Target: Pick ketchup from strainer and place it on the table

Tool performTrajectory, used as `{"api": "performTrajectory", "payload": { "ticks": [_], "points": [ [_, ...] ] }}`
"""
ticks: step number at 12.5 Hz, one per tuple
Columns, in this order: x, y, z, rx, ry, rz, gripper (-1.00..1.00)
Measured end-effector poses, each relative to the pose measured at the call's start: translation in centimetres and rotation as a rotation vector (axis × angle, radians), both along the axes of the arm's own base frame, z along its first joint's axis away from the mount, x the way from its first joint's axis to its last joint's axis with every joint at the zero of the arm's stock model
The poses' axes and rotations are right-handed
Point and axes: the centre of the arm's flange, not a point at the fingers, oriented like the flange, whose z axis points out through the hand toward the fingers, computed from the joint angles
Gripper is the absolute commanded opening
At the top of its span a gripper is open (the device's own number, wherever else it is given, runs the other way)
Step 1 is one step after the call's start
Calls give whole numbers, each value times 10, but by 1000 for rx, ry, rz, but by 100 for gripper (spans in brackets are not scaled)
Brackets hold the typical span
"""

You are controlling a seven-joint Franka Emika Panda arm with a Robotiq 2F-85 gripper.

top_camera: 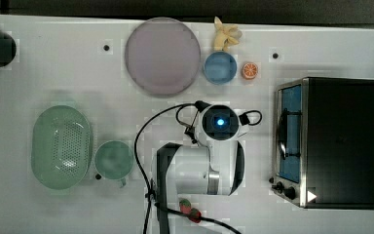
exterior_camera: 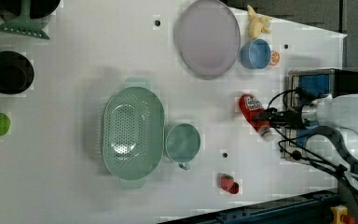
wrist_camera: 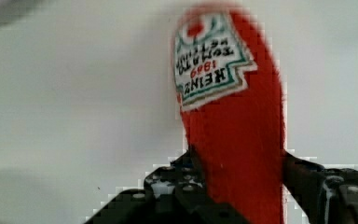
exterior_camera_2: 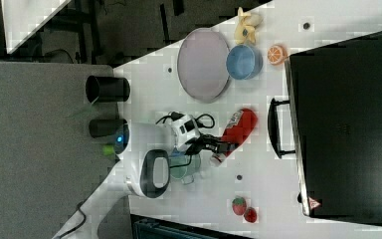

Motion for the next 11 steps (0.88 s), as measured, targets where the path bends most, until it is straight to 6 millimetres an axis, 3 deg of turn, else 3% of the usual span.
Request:
{"api": "performTrajectory", "payload": {
  "ticks": [2, 4, 6, 9, 11],
  "points": [
    [1, 3, -22, 13, 7, 4, 61],
    [-1, 5, -30, 18, 14, 6, 99],
    [4, 6, -23, 15, 1, 8, 100],
    [17, 1, 20, -6, 7, -36, 100],
    [42, -3, 79, -36, 21, -120, 100]
  ]
}}
